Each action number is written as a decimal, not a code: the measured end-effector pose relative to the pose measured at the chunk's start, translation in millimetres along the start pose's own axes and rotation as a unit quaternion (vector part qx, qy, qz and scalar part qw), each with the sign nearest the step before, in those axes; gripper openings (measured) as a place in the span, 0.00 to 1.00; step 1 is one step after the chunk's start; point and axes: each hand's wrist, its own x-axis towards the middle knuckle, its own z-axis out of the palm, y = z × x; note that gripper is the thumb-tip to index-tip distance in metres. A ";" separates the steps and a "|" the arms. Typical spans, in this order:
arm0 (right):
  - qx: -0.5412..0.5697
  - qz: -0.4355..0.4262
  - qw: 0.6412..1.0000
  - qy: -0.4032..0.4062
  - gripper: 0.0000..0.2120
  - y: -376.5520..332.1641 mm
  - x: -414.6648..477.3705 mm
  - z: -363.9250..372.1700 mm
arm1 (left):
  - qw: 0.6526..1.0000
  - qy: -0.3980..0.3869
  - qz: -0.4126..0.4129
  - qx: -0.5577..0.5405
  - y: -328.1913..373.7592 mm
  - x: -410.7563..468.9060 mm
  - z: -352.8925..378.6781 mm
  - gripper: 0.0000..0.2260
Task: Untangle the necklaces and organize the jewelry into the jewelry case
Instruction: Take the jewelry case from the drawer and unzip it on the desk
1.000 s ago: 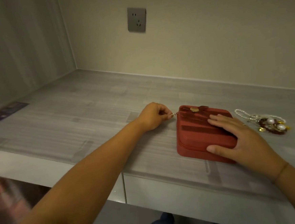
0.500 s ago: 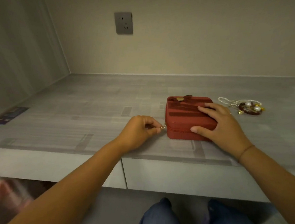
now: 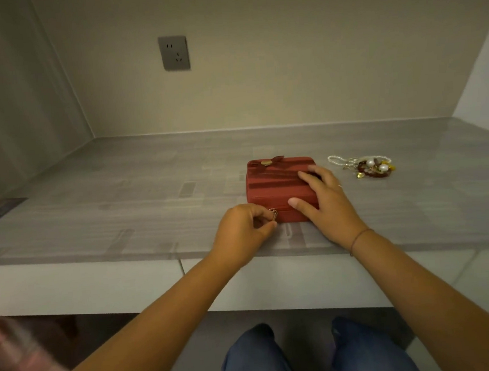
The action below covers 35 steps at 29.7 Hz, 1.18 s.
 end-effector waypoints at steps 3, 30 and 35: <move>0.024 0.013 1.000 -0.003 0.30 0.7 -5.2 -0.5 | 0.999 0.030 -0.007 0.016 9.3 -1.8 10.7 0.05; 0.012 0.071 0.989 0.130 0.07 -28.2 -41.6 27.7 | 0.992 0.007 0.021 -0.127 -22.9 30.4 -1.6 0.19; 0.018 0.124 0.988 0.090 0.06 4.4 -42.7 -17.8 | 0.993 0.014 0.028 -0.111 -27.1 30.2 -2.8 0.18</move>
